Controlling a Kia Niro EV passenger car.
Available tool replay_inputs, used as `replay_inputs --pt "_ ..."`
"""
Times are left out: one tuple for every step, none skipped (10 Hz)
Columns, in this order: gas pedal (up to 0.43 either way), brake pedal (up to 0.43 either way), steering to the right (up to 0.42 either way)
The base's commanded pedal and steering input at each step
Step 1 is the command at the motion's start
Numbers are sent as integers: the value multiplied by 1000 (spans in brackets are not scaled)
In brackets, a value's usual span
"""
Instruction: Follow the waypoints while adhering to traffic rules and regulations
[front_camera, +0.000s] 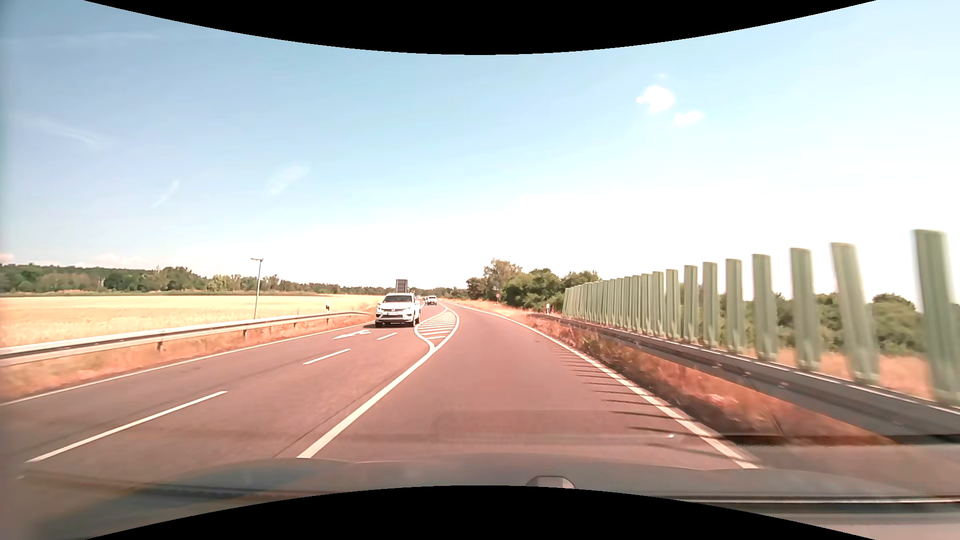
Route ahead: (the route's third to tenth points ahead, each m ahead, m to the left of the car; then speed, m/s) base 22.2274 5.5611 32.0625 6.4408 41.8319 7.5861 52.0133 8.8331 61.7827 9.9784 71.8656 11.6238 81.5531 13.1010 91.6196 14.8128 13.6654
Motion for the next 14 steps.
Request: replay_inputs --pt "177 0 -31" --pt "169 0 -28" --pt "150 0 -24" --pt "138 0 -20" --pt "118 0 -17" --pt "118 0 -16" --pt "110 0 -15" --pt "87 0 -16" --pt "79 0 -16" --pt "79 0 -16" --pt "79 0 -15" --pt "79 0 -16" --pt "79 0 -16" --pt "79 0 -16"
